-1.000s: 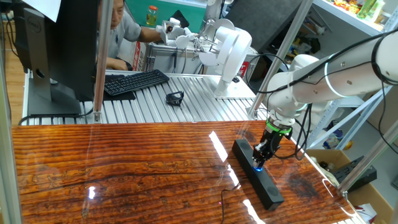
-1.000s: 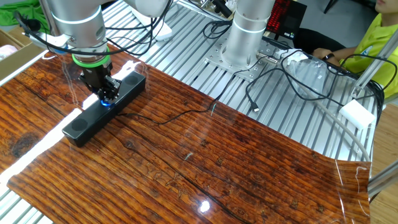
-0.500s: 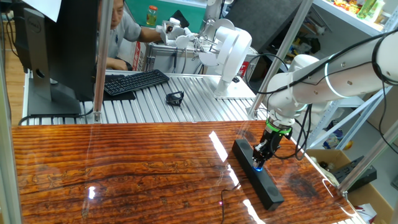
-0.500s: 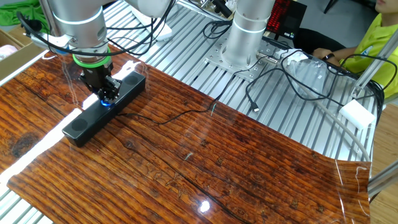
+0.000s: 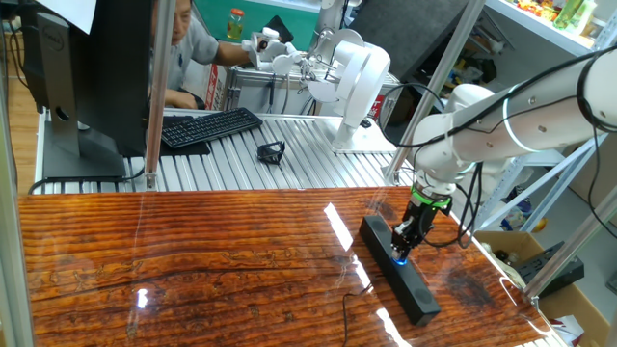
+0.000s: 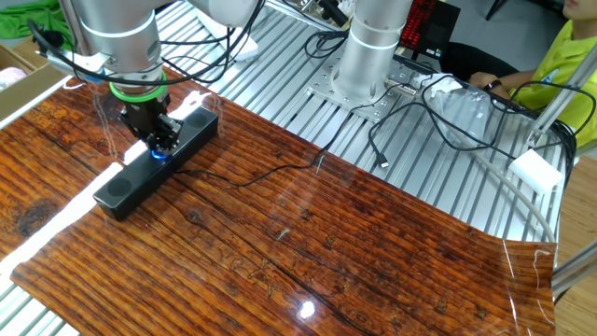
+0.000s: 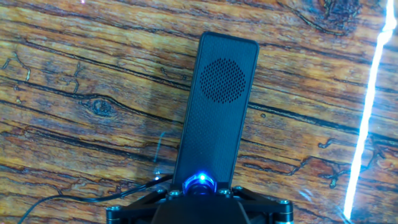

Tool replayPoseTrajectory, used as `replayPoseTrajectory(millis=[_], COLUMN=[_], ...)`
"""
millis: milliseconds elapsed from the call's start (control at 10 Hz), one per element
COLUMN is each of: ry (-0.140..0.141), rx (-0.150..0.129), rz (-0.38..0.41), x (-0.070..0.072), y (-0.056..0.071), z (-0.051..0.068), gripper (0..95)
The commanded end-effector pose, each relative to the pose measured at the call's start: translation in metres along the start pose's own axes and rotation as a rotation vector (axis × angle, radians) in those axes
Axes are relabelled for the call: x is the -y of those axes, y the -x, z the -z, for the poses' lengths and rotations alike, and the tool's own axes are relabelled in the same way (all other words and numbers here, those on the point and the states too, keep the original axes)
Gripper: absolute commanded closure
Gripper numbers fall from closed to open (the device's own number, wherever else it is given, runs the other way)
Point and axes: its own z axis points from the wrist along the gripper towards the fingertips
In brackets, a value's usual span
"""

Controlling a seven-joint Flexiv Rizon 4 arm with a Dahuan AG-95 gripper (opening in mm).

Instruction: Turn the knob to decrease the volume of the speaker

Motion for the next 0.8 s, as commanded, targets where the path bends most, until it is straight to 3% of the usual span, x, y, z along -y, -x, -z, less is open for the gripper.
replayPoseTrajectory(millis=[100,800], ry=[-0.009,-0.015], rx=[0.001,0.011], rz=[0.0,-0.005], x=[0.0006,-0.0026], y=[0.0,0.0029], z=[0.0001,0.0023], gripper=[95.0,95.0])
